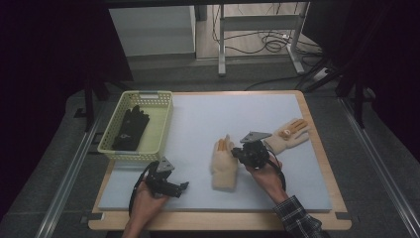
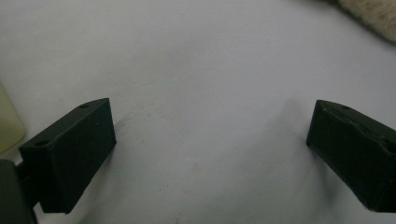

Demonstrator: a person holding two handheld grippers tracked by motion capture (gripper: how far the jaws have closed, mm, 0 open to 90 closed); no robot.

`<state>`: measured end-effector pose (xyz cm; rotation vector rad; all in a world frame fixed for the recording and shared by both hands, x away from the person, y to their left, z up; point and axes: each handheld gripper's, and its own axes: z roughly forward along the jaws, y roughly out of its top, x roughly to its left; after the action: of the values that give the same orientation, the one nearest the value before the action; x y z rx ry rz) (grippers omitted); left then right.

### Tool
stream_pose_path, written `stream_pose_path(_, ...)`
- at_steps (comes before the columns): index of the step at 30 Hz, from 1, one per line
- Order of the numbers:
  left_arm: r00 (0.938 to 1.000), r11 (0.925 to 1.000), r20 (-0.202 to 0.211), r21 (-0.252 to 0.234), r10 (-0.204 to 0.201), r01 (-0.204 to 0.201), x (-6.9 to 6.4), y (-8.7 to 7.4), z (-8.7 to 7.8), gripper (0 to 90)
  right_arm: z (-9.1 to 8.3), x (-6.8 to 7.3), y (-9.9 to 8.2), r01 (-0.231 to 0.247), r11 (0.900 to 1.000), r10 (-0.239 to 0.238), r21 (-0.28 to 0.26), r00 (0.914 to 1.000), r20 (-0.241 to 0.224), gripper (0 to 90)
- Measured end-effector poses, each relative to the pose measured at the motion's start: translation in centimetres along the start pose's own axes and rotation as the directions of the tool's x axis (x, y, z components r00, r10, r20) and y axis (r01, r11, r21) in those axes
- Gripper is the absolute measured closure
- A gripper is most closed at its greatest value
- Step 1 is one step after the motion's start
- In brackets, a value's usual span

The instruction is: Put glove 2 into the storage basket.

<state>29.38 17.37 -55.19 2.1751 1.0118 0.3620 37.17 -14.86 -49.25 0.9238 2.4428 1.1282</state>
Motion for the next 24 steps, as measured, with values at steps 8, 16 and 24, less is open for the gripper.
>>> stream_pose_path(8,1.0,1.0,0.001,0.0,0.0,0.0,0.0,0.0,0.0,1.5,-0.9,-2.9,-1.5,-0.067,0.9975,0.065,0.023,0.9959,0.062,62.4)
stream_pose_path(16,1.0,1.0,0.001,0.0,0.0,0.0,0.0,0.0,0.0,1.5,-2.5,-6.8,-2.4,-0.119,0.9927,0.115,0.016,0.9801,0.162,55.2)
stream_pose_path(24,1.0,1.0,0.001,0.0,-0.001,0.001,0.0,0.0,0.0,1.5,-4.6,-11.2,-3.3,-0.186,0.9826,0.18,-0.007,0.9442,0.276,50.1)
